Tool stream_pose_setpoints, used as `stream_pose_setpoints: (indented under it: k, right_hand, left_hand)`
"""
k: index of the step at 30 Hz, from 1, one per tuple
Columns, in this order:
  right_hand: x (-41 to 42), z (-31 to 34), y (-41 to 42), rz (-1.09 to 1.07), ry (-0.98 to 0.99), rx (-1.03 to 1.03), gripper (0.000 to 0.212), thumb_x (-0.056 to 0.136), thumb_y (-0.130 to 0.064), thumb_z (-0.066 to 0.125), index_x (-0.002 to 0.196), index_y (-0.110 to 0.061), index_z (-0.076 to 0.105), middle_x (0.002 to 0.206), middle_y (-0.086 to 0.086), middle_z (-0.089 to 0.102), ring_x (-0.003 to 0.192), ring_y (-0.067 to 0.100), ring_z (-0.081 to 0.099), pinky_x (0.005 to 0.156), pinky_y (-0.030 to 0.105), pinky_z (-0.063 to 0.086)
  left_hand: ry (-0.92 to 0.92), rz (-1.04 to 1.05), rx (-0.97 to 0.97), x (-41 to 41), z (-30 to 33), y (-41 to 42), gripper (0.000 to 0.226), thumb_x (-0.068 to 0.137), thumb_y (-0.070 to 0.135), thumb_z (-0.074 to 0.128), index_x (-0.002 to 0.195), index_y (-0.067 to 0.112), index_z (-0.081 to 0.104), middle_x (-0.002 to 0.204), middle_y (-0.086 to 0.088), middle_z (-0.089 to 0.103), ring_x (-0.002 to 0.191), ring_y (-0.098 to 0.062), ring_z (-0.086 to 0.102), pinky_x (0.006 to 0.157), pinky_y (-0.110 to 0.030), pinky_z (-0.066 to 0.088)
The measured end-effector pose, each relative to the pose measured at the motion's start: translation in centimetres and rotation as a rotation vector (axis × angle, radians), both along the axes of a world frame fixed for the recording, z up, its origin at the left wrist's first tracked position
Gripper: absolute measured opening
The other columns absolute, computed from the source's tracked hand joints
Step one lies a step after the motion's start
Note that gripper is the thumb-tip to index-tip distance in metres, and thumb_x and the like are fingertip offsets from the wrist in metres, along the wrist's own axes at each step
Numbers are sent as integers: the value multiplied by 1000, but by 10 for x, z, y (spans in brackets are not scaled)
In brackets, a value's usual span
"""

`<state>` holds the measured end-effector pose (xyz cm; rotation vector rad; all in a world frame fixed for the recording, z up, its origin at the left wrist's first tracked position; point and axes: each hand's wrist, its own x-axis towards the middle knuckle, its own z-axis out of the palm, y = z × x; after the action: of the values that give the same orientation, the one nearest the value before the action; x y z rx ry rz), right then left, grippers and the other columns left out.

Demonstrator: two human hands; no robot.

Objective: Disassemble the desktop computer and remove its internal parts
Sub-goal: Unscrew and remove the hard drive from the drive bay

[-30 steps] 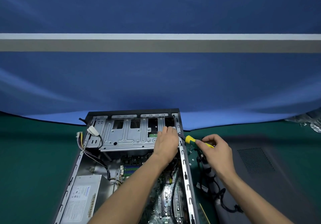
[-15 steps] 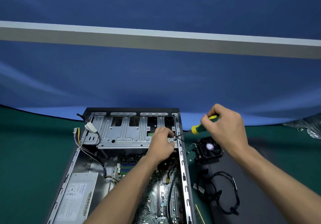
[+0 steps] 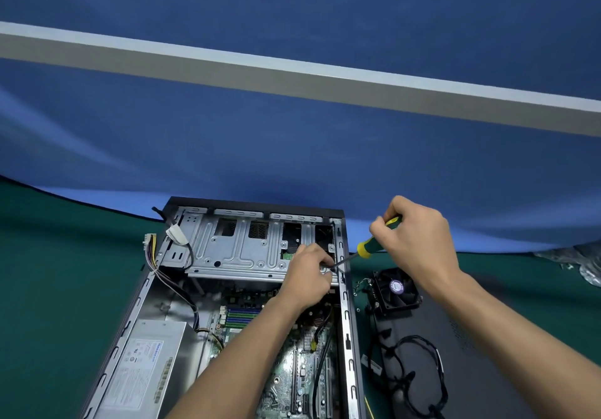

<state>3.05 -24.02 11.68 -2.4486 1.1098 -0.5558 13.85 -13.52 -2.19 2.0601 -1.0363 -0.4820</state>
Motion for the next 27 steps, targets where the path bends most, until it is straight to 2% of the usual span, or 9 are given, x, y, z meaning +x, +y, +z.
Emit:
stream_pose_setpoints:
  k: [6, 9, 12, 14, 16, 20, 22, 24, 27]
  right_hand:
    - [3, 4, 0, 2, 59, -30, 18, 81, -24, 58, 69, -13, 51, 45, -12, 47, 52, 13, 45, 46, 25, 26]
    - [10, 11, 2, 17, 140, -47, 16, 82, -25, 55, 72, -14, 51, 53, -9, 53, 56, 19, 48, 46, 25, 27]
    - [24, 25, 1, 30, 368, -81, 26, 86, -33, 50, 72, -10, 50, 63, 2, 53, 61, 25, 50, 48, 27, 29]
    - [35, 36, 3, 31, 535, -142, 44, 91, -45, 43, 64, -10, 45, 62, 3, 49, 56, 21, 44, 48, 26, 27]
    - [46, 43, 6, 54, 632, -150, 49, 95, -48, 37, 63, -11, 44, 63, 2, 46, 57, 21, 43, 50, 27, 28]
    - [60, 51, 9, 256, 642, 74, 13, 86, -20, 54, 90, -10, 47, 81, 4, 51, 72, 23, 48, 51, 29, 33]
    - [61, 54, 11, 280, 667, 99, 15, 83, -21, 59, 91, -12, 50, 87, 5, 56, 69, 21, 50, 52, 27, 36]
    - [59, 52, 13, 242, 642, 58, 26, 87, -34, 59, 79, -11, 50, 77, 4, 58, 61, 21, 53, 50, 26, 35]
    - [55, 48, 10, 267, 557, 98, 15, 90, -23, 54, 97, -12, 47, 97, 6, 53, 81, 27, 55, 59, 31, 39]
  left_hand:
    - [5, 24, -34, -1, 1, -1, 15, 86, 13, 65, 100, 12, 70, 96, 7, 57, 92, -7, 39, 82, -13, 32]
    - [7, 29, -30, -1, 1, -1, 16, 87, 11, 64, 101, 12, 71, 99, 4, 61, 91, -6, 38, 80, -10, 30]
    - [7, 30, -14, -1, 0, 0, 16, 87, 7, 62, 101, 11, 69, 101, 1, 61, 95, -9, 40, 82, -11, 31]
    - [-1, 31, -1, -1, 0, -1, 20, 86, 2, 58, 102, 8, 67, 103, -1, 61, 100, -13, 43, 83, -11, 32]
    - [-17, 28, 9, -1, 1, 0, 22, 85, -2, 55, 102, 6, 67, 103, -3, 62, 102, -15, 45, 83, -14, 34]
    - [-50, 0, 8, -2, 2, 2, 25, 83, -4, 51, 99, 6, 67, 101, -4, 62, 100, -18, 44, 78, -17, 37]
    - [-53, -3, 9, -1, 2, 2, 25, 83, -4, 51, 100, 7, 67, 103, -3, 61, 100, -17, 44, 79, -16, 36]
    - [-37, 17, 12, -1, 2, 1, 25, 83, -3, 52, 100, 9, 67, 103, -1, 61, 101, -14, 43, 79, -11, 33]
    - [-33, 6, 10, -1, 2, 1, 24, 84, -3, 52, 99, 8, 67, 102, -2, 62, 100, -16, 44, 75, -11, 31]
